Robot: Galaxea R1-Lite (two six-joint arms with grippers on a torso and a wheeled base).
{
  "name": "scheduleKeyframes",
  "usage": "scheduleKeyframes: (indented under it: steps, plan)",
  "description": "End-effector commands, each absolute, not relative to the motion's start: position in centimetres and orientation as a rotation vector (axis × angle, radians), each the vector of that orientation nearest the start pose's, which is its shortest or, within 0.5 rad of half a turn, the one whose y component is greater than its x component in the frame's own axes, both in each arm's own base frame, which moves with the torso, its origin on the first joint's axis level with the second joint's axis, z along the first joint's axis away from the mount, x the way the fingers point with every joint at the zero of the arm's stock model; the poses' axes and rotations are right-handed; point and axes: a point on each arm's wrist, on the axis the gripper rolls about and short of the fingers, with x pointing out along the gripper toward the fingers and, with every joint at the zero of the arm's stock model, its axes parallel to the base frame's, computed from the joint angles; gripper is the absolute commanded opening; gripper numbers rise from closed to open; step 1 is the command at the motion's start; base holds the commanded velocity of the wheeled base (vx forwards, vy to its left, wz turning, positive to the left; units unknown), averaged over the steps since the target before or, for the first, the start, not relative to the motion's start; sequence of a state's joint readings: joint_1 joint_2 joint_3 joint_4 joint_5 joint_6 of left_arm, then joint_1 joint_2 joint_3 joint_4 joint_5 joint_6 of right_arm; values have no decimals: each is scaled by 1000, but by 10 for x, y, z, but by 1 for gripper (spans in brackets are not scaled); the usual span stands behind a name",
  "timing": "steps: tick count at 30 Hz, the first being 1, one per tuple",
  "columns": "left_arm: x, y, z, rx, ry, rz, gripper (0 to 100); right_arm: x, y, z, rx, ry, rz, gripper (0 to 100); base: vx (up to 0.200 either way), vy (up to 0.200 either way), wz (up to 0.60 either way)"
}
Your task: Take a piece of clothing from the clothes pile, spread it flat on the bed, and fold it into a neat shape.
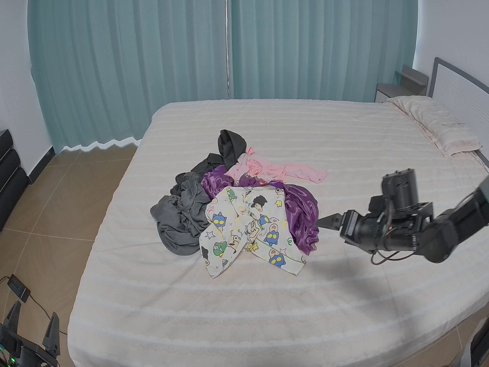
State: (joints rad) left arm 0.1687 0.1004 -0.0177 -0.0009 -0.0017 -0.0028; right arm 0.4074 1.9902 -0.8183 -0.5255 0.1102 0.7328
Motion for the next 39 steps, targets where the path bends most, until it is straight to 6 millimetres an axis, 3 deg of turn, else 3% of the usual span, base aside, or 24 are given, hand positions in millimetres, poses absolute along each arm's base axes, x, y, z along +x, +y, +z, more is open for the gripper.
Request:
scheduleKeyframes:
  steps: [1, 6, 21, 31, 32, 39]
  plan:
    - [-15, -3, 77, -12, 101, 167, 100, 351, 187, -17, 594, 932, 181, 100, 0, 0, 0]
    - [-15, -3, 78, -12, 99, 167, 100, 355, 199, -31, 556, 921, 146, 100, 0, 0, 0]
    - [-15, -3, 78, -13, 99, 167, 100, 369, 208, -42, 546, 860, 104, 100, 0, 0, 0]
    - [-15, -3, 78, -13, 99, 167, 100, 386, 236, -47, 540, 773, 109, 100, 0, 0, 0]
    - [-15, -3, 78, -13, 99, 167, 100, 386, 236, -47, 540, 773, 109, 0, 0, 0, 0]
    - [-15, -3, 77, -13, 101, 167, 100, 383, 230, -44, 537, 780, 96, 0, 0, 0, 0]
